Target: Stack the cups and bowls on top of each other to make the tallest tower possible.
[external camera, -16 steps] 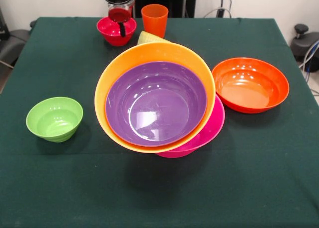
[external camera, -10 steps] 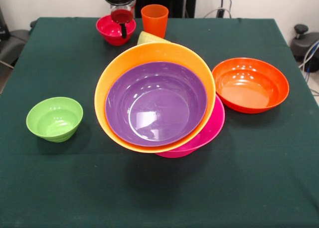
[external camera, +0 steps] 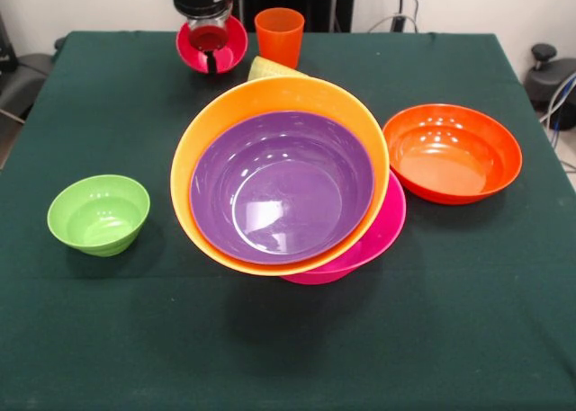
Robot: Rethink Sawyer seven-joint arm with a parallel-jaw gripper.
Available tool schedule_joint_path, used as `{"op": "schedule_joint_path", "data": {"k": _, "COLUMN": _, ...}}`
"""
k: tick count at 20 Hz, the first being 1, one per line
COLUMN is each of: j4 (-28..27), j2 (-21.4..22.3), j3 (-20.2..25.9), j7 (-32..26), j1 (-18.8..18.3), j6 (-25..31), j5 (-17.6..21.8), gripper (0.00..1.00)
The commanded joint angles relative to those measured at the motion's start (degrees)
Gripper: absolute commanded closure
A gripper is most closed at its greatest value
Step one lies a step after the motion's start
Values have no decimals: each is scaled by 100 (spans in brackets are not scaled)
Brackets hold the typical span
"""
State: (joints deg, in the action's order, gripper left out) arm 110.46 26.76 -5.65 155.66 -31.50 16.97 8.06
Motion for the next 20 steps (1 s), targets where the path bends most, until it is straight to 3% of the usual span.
{"op": "schedule_joint_path", "data": {"k": 1, "j4": -665, "j2": -579, "j3": 784, "j7": -636, "j1": -199, "j6": -526, "j5": 496, "gripper": 0}}
{"op": "schedule_joint_path", "data": {"k": 20, "j4": -316, "j2": 229, "j3": 1006, "j7": -529, "j1": -393, "j6": 254, "j5": 583, "gripper": 0}}
